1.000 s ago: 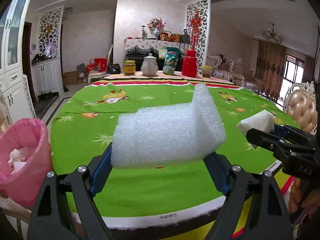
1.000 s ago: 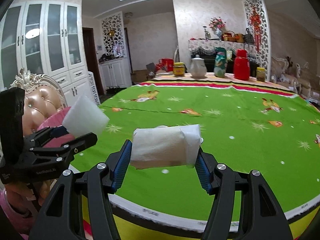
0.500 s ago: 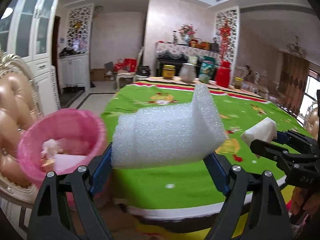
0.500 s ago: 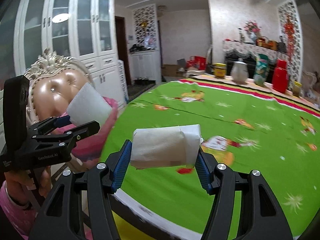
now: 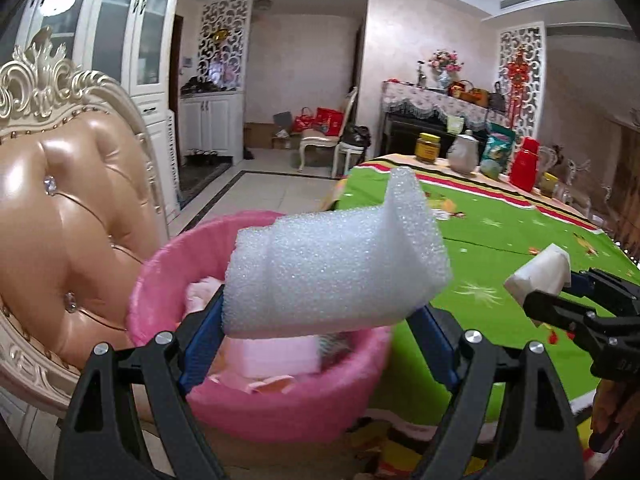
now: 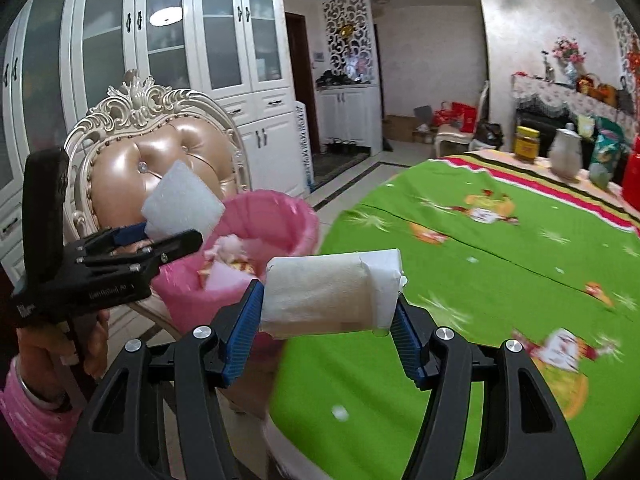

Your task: Collect trash

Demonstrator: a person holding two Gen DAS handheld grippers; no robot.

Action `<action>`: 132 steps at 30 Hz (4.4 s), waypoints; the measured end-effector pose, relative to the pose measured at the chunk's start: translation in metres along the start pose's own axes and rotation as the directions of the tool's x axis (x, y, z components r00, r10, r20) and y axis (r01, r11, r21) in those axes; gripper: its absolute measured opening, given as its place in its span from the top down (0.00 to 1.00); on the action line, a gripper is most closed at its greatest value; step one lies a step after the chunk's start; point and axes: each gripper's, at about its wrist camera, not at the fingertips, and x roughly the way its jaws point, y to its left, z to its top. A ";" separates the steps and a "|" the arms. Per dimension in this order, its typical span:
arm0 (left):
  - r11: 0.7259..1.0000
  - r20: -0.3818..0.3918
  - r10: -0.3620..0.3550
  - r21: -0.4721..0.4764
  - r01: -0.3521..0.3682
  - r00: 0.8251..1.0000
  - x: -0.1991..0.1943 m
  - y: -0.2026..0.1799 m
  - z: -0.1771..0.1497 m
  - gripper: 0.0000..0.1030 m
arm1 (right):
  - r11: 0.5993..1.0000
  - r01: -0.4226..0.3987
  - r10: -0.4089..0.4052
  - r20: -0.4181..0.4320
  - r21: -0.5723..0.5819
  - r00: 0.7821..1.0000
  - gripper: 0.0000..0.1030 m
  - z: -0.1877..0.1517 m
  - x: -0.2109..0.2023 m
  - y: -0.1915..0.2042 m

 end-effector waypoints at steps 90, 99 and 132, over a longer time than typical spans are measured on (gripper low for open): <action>0.988 0.134 0.150 0.001 -0.152 0.980 -0.080 -0.020 -0.068 0.05 | 0.998 -0.020 0.020 -0.004 -0.065 1.000 0.15 -0.041 -0.021 0.019; 0.987 0.142 0.158 -0.004 -0.159 0.977 -0.083 -0.017 -0.068 0.05 | 0.996 -0.033 0.033 -0.006 -0.085 0.999 0.15 -0.040 -0.019 0.028; 0.988 0.134 0.156 -0.017 -0.155 0.979 -0.080 -0.016 -0.067 0.05 | 0.996 -0.018 0.018 -0.008 -0.086 1.000 0.15 -0.039 -0.019 0.029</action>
